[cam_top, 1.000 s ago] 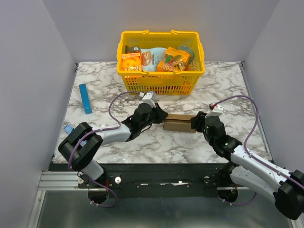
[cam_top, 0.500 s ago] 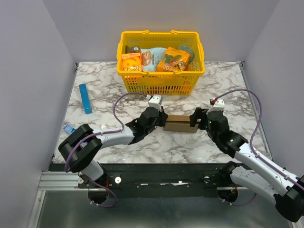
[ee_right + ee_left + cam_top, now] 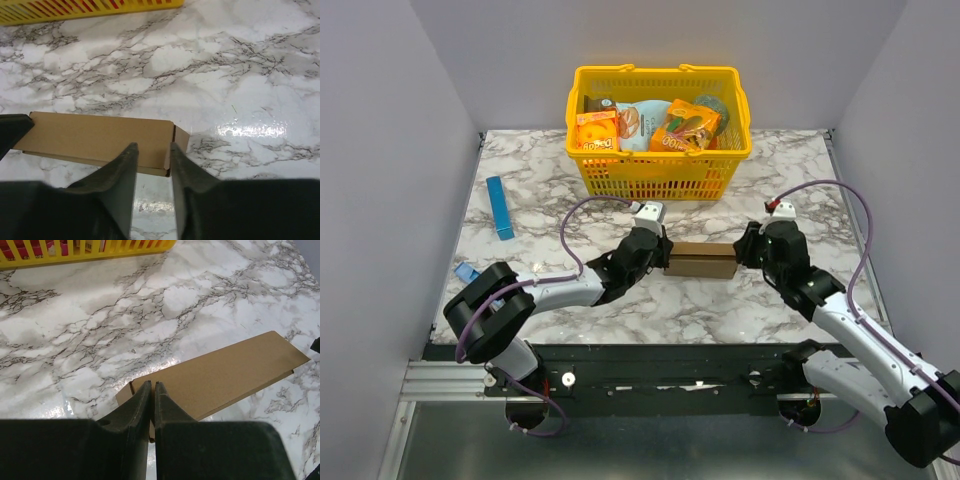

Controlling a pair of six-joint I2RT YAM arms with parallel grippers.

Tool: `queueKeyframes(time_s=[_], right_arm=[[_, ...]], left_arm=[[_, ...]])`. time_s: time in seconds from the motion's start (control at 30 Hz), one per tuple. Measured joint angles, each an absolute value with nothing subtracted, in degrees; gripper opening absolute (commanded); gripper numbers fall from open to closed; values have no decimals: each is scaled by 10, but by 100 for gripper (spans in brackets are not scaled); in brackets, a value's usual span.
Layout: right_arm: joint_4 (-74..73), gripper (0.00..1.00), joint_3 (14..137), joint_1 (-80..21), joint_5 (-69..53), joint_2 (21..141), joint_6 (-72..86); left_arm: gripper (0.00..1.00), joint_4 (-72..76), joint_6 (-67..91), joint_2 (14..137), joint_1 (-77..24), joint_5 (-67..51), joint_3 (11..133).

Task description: Fold the paper box

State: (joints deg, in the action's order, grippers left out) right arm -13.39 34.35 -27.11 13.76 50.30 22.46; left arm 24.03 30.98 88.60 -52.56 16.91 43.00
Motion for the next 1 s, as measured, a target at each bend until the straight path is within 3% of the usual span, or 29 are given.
queueKeyframes(time_s=[0.17, 0.23, 0.4, 0.73, 0.8, 1.0], right_arm=[[-134, 27, 325, -266, 121, 506, 229], [-133, 21, 322, -264, 116, 514, 229], [-122, 15, 322, -256, 105, 537, 233], [-115, 11, 334, -243, 91, 585, 246], [-116, 11, 338, -243, 91, 589, 246], [-117, 11, 338, -243, 89, 589, 247]], left_arm=[[16, 239, 309, 886, -527, 172, 431], [16, 238, 308, 886, -529, 174, 431], [15, 234, 303, 886, -533, 180, 433], [12, 222, 282, 896, -559, 238, 442], [17, 215, 275, 902, -567, 255, 451], [46, 182, 268, 897, -572, 263, 465]])
